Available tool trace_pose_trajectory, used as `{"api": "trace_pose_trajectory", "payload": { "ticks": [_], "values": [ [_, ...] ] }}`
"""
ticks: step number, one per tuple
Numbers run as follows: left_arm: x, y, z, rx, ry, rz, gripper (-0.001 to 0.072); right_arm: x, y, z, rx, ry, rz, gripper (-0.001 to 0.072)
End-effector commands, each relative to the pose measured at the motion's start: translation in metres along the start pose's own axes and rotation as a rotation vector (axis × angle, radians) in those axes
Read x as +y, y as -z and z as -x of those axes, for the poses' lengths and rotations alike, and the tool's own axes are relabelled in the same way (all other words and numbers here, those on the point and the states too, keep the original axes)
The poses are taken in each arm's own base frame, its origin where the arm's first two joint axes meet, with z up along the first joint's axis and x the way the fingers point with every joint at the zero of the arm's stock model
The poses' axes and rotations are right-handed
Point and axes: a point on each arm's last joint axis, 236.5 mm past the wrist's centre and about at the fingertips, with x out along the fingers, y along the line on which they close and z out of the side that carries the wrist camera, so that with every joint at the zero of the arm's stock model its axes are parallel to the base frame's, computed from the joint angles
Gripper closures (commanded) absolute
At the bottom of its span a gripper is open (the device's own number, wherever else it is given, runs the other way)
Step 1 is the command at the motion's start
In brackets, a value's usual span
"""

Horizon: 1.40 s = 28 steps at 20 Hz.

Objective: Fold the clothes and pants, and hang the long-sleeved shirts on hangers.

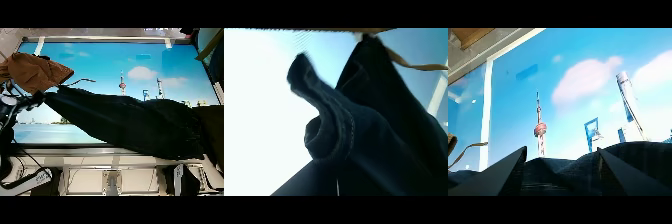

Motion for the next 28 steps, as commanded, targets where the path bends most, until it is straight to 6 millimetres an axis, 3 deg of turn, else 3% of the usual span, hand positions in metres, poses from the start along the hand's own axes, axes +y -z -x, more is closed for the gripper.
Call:
{"api": "trace_pose_trajectory", "payload": {
  "ticks": [1, 3, 6, 9, 12, 13, 14, 16, 18, 20, 22, 24, 25, 26, 28],
  "values": [
    [0.011, 0.009, 0.067, 0.133, -0.149, -0.228, 0.0686, -0.002, 0.005, 0.000, 0.021, 0.012, 0.005, 0.0232],
    [0.035, 0.037, 0.098, 0.302, -0.275, -0.236, 0.0686, -0.008, 0.007, 0.000, 0.029, 0.035, 0.009, 0.0232],
    [0.043, 0.072, 0.110, 0.479, -0.301, -0.223, 0.0686, -0.010, 0.007, 0.000, 0.029, 0.045, 0.011, 0.0232],
    [0.050, 0.085, 0.094, 0.560, -0.306, -0.217, 0.0686, -0.011, 0.006, 0.000, 0.028, 0.046, 0.011, 0.0232],
    [0.057, 0.090, 0.057, 0.594, -0.304, -0.218, 0.0665, -0.010, 0.007, 0.000, 0.031, 0.044, 0.011, 0.0232],
    [0.061, 0.094, 0.049, 0.613, -0.306, -0.214, 0.0438, -0.010, 0.008, 0.000, 0.036, 0.042, 0.010, 0.0233],
    [0.064, 0.098, 0.043, 0.636, -0.309, -0.212, 0.0027, -0.010, 0.009, 0.000, 0.040, 0.041, 0.010, 0.0233],
    [0.072, 0.092, 0.036, 0.610, -0.329, -0.231, 0.0000, -0.009, 0.010, 0.000, 0.042, 0.040, 0.010, 0.0232],
    [0.078, 0.070, 0.040, 0.518, -0.353, -0.246, 0.0000, -0.009, 0.011, 0.001, 0.046, 0.039, 0.010, 0.0232],
    [0.086, 0.043, 0.061, 0.399, -0.368, -0.210, 0.0001, -0.007, 0.013, 0.000, 0.055, 0.034, 0.016, 0.0232],
    [0.111, 0.023, 0.096, 0.288, -0.416, -0.104, 0.0000, -0.001, 0.023, -0.005, 0.099, 0.023, 0.048, 0.0232],
    [0.148, 0.034, 0.126, 0.229, -0.459, 0.078, 0.0001, 0.006, 0.042, -0.008, 0.179, 0.009, 0.094, 0.0233],
    [0.157, 0.048, 0.127, 0.202, -0.423, 0.189, 0.0003, 0.008, 0.050, -0.010, 0.214, 0.007, 0.118, 0.0232],
    [0.154, 0.062, 0.119, 0.187, -0.343, 0.280, 0.0006, 0.009, 0.055, -0.011, 0.234, 0.011, 0.139, 0.0232],
    [0.121, 0.083, 0.091, 0.184, -0.091, 0.371, 0.0010, 0.009, 0.060, -0.012, 0.255, 0.017, 0.161, 0.0233]
  ]
}}
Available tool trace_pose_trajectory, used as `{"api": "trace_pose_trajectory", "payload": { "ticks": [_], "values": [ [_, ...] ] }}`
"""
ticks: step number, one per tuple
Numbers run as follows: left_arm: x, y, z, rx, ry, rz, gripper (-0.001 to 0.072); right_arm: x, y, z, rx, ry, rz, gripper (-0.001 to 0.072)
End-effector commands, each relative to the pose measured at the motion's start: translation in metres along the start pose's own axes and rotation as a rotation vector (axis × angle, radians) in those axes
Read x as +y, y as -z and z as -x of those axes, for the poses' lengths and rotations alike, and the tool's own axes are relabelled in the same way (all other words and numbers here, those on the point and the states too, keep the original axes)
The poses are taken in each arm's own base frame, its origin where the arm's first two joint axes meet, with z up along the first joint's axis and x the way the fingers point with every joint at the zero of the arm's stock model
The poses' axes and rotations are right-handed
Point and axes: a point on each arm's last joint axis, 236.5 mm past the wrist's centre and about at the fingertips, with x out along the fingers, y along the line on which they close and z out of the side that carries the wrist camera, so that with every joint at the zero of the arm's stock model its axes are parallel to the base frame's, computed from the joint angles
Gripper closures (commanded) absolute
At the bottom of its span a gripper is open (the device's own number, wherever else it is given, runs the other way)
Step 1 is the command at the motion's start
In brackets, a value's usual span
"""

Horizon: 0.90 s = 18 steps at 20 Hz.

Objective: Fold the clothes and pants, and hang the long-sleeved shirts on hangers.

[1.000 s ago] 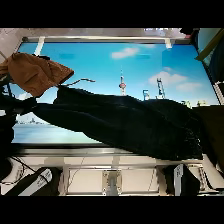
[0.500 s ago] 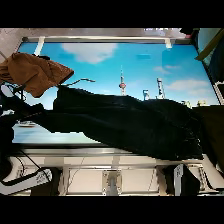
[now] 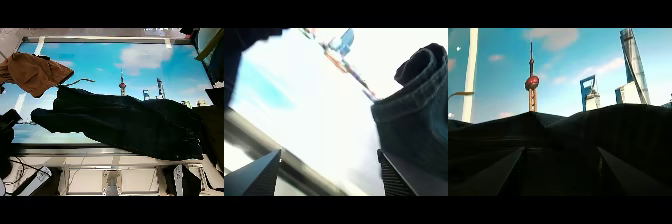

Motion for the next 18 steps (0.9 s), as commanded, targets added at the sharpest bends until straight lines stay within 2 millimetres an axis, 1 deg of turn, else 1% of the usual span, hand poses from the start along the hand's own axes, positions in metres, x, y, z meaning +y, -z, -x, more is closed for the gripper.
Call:
{"api": "trace_pose_trajectory", "payload": {
  "ticks": [1, 3, 5, 6, 8, 9, 10, 11, 12, 13, 14, 15, 16, 18],
  "values": [
    [-0.039, 0.020, -0.019, -0.028, 0.362, 0.196, 0.0010, 0.001, 0.013, -0.004, 0.058, 0.017, 0.045, 0.0232],
    [-0.048, 0.029, -0.037, -0.025, 0.421, 0.246, 0.0010, 0.000, 0.013, -0.004, 0.059, 0.021, 0.046, 0.0232],
    [-0.054, 0.039, -0.047, -0.006, 0.460, 0.235, 0.0010, 0.000, 0.013, -0.004, 0.060, 0.022, 0.046, 0.0232],
    [-0.056, 0.041, -0.050, -0.003, 0.473, 0.227, 0.0010, -0.001, 0.013, -0.004, 0.060, 0.022, 0.046, 0.0232],
    [-0.062, 0.037, -0.053, -0.005, 0.514, 0.243, 0.0013, -0.001, 0.013, -0.004, 0.059, 0.022, 0.046, 0.0233],
    [-0.065, 0.035, -0.055, -0.005, 0.533, 0.253, 0.0071, -0.001, 0.013, -0.004, 0.059, 0.022, 0.046, 0.0233],
    [-0.067, 0.034, -0.057, 0.002, 0.545, 0.269, 0.0155, -0.001, 0.013, -0.004, 0.059, 0.022, 0.046, 0.0232],
    [-0.068, 0.036, -0.061, 0.015, 0.545, 0.273, 0.0167, -0.001, 0.013, -0.004, 0.059, 0.022, 0.045, 0.0233],
    [-0.070, 0.038, -0.065, 0.028, 0.543, 0.270, 0.0215, -0.001, 0.013, -0.004, 0.059, 0.022, 0.044, 0.0232],
    [-0.073, 0.040, -0.070, 0.038, 0.538, 0.261, 0.0329, -0.001, 0.013, -0.004, 0.059, 0.022, 0.043, 0.0233],
    [-0.076, 0.041, -0.074, 0.040, 0.529, 0.248, 0.0473, -0.001, 0.013, -0.004, 0.059, 0.022, 0.043, 0.0232],
    [-0.080, 0.040, -0.079, 0.035, 0.515, 0.231, 0.0641, 0.000, 0.013, -0.004, 0.059, 0.022, 0.043, 0.0232],
    [-0.083, 0.038, -0.083, 0.020, 0.498, 0.211, 0.0685, 0.000, 0.013, -0.004, 0.059, 0.022, 0.042, 0.0232],
    [-0.091, 0.037, -0.085, 0.009, 0.489, 0.181, 0.0685, -0.001, 0.013, -0.004, 0.059, 0.022, 0.042, 0.0232]
  ]
}}
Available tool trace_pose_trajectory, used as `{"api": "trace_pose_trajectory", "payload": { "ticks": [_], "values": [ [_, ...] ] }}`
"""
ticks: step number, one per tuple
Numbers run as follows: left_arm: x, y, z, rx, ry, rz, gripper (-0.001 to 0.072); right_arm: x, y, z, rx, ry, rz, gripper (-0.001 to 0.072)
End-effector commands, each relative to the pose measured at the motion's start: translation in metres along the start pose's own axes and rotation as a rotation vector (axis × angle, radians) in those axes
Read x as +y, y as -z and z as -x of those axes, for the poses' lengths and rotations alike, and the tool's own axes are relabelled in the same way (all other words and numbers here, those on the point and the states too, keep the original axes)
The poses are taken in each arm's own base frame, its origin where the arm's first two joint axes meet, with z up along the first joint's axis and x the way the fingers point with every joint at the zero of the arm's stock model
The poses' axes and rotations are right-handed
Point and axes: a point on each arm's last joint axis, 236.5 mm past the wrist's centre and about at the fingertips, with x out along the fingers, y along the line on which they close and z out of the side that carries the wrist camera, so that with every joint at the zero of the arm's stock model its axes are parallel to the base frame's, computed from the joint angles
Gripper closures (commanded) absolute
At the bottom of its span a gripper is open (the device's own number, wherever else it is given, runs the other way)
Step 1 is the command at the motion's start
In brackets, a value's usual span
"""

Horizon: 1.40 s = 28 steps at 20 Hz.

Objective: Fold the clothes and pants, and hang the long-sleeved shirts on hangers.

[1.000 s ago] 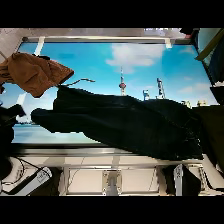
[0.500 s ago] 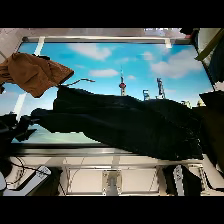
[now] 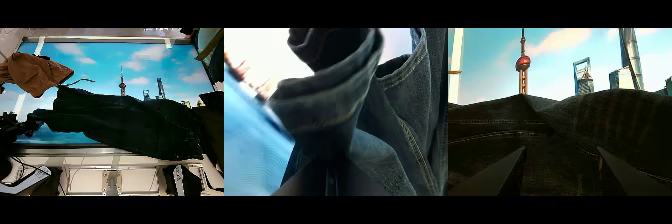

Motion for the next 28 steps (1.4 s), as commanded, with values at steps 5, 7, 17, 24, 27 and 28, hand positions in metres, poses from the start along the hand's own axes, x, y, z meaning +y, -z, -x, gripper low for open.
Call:
{"api": "trace_pose_trajectory", "payload": {
  "ticks": [5, 7, 17, 24, 27, 28],
  "values": [
    [-0.040, -0.010, 0.015, 0.012, 0.012, -0.185, 0.0687, 0.000, 0.000, 0.000, 0.000, -0.001, 0.000, 0.0233],
    [-0.042, -0.004, 0.048, 0.096, -0.097, -0.268, 0.0687, 0.000, 0.000, 0.000, 0.000, -0.001, 0.000, 0.0232],
    [0.022, -0.002, 0.106, 0.281, -0.517, -0.220, 0.0685, -0.002, 0.000, 0.000, 0.003, 0.009, 0.003, 0.0233],
    [0.031, -0.022, 0.072, 0.269, -0.499, -0.268, 0.0061, -0.002, 0.000, 0.000, 0.002, 0.009, 0.003, 0.0233],
    [0.017, -0.052, 0.089, 0.091, -0.481, -0.287, 0.0062, -0.002, 0.001, 0.000, 0.004, 0.009, 0.003, 0.0232],
    [0.021, -0.056, 0.100, 0.059, -0.493, -0.271, 0.0063, -0.002, 0.001, 0.000, 0.004, 0.009, 0.003, 0.0232]
  ]
}}
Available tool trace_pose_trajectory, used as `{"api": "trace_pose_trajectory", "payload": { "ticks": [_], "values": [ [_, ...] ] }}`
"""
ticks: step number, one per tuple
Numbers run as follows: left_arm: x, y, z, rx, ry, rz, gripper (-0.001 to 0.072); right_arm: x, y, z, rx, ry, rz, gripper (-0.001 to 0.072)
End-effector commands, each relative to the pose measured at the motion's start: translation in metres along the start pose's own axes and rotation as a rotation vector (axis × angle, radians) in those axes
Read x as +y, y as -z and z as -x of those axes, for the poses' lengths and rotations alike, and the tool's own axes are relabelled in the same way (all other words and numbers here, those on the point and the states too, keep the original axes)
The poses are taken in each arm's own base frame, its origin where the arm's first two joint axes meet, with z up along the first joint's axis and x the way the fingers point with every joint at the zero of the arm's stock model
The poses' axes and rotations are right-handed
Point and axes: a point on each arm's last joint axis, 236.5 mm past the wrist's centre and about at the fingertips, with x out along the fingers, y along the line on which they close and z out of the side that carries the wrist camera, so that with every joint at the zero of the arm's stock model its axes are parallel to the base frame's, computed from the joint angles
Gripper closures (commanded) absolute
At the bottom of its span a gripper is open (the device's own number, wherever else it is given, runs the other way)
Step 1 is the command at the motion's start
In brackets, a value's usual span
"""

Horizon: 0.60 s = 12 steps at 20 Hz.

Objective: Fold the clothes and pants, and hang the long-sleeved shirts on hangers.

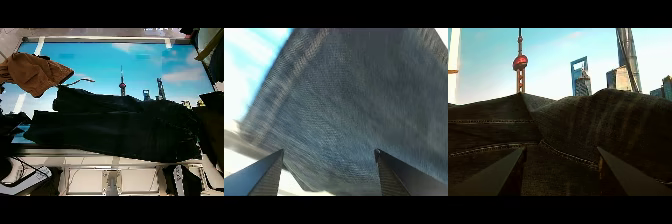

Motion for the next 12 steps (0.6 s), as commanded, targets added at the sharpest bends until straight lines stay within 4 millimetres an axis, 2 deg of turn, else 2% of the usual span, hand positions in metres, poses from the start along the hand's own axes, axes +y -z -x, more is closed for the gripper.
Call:
{"api": "trace_pose_trajectory", "payload": {
  "ticks": [1, 2, 4, 6, 8, 12],
  "values": [
    [0.026, -0.016, 0.022, -0.130, -0.036, 0.063, 0.0063, 0.000, 0.000, 0.000, 0.001, -0.001, 0.001, 0.0232],
    [0.043, -0.009, 0.023, -0.125, -0.051, 0.109, 0.0064, 0.000, 0.000, 0.000, 0.002, -0.001, 0.001, 0.0232],
    [0.070, 0.007, 0.012, -0.120, -0.026, 0.235, 0.0150, -0.001, 0.002, -0.002, 0.007, -0.003, -0.004, 0.0232],
    [0.066, 0.006, -0.006, -0.176, 0.107, 0.261, 0.0151, -0.003, 0.007, -0.006, 0.021, -0.006, -0.016, 0.0232],
    [0.056, 0.000, -0.019, -0.210, 0.213, 0.192, 0.0150, -0.005, 0.013, -0.010, 0.037, -0.011, -0.030, 0.0232],
    [0.055, 0.005, -0.047, -0.142, 0.256, 0.093, 0.0150, -0.005, 0.016, -0.012, 0.046, -0.015, -0.036, 0.0232]
  ]
}}
